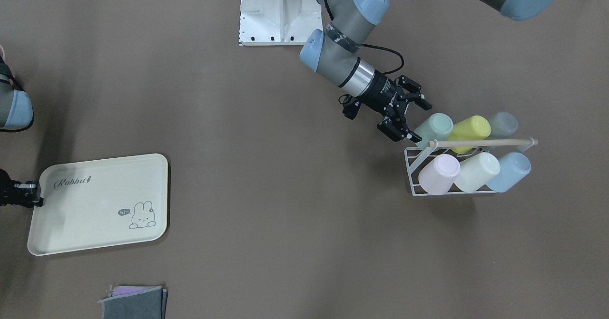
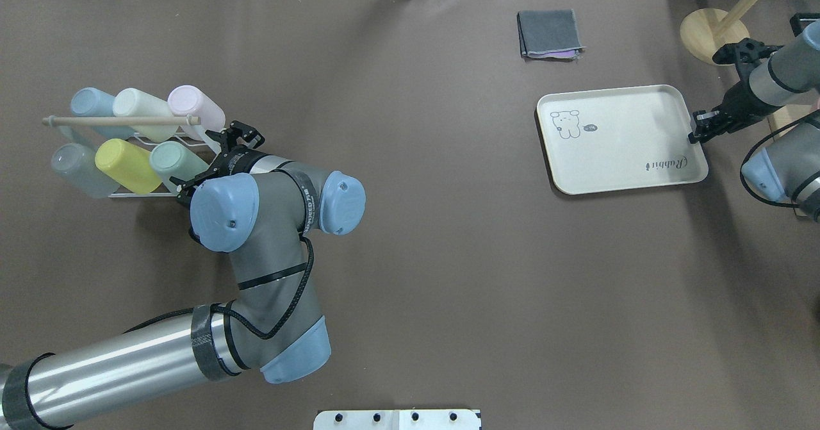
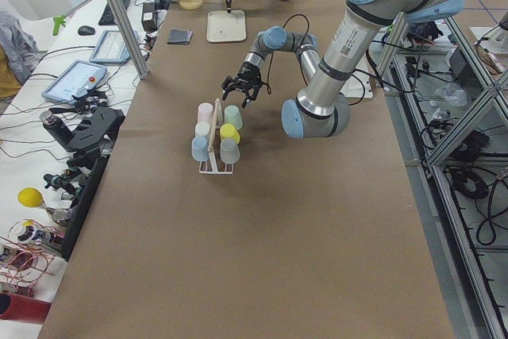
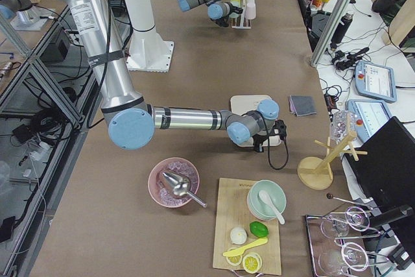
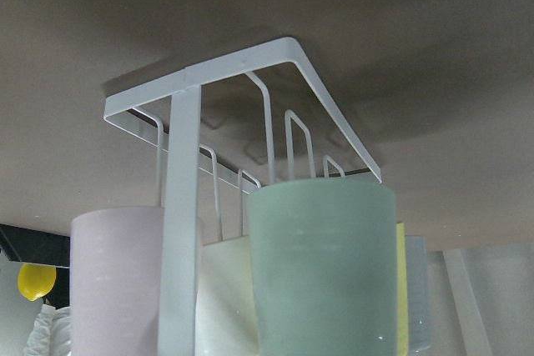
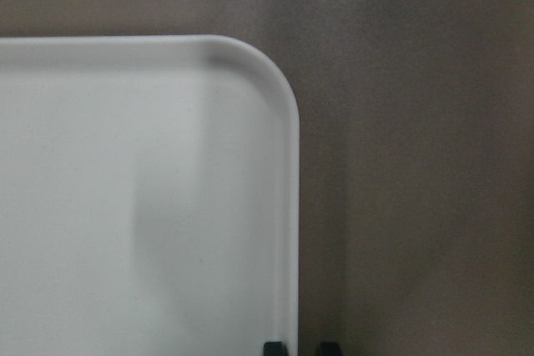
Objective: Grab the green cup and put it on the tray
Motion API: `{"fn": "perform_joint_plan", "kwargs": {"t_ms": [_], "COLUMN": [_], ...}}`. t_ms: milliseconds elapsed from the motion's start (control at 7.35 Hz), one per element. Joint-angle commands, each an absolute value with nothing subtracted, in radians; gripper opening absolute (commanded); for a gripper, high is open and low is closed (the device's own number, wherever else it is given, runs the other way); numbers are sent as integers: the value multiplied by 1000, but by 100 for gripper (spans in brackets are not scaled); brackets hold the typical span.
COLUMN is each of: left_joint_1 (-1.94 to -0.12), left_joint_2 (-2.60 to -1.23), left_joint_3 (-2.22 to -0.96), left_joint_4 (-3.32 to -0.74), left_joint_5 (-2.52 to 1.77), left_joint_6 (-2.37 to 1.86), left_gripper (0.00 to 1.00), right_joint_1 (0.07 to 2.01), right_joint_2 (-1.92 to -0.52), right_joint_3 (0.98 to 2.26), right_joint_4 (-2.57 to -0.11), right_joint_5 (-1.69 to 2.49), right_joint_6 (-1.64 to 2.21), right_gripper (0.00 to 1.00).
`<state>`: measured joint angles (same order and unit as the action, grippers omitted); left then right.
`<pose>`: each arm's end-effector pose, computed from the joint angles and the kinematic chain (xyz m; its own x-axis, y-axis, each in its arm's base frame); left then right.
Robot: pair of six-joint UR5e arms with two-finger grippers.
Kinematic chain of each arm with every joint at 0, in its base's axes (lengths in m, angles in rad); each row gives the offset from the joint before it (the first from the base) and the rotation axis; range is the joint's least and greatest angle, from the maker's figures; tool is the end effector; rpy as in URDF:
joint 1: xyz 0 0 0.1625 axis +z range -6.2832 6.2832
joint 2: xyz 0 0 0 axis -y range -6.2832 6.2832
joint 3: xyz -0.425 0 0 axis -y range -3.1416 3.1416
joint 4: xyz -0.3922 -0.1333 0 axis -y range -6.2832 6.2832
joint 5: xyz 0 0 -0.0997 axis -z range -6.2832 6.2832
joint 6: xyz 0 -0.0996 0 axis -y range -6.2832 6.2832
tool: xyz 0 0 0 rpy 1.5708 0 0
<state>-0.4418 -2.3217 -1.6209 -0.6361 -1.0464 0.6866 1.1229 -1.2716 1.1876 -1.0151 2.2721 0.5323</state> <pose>0.5095 -0.4436 0.2903 -0.3283 0.8959 0.2993 -0.8893 -0.1864 -0.4176 -0.2147 -0.6063 0.6240 0.6797 -0.1053 0.7258 0.0473 0.9939 0.0998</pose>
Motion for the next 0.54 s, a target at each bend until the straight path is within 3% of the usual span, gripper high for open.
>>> {"fn": "perform_joint_plan", "kwargs": {"t_ms": [0,272,408], "left_joint_1": [-423,-414,-410], "left_joint_2": [-2329,-2339,-2339], "left_joint_3": [-1591,-1557,-1528], "left_joint_4": [-637,-629,-629], "left_joint_5": [-1017,-1017,-1016], "left_joint_6": [684,652,611], "left_gripper": [99,99,99], "right_joint_1": [1123,1123,1124], "right_joint_2": [-1272,-1263,-1261], "right_joint_3": [1186,1180,1184], "right_joint_4": [-1014,-1014,-1014], "right_joint_5": [2270,2269,2275], "right_joint_6": [532,534,534], "right_gripper": [14,0,0]}}
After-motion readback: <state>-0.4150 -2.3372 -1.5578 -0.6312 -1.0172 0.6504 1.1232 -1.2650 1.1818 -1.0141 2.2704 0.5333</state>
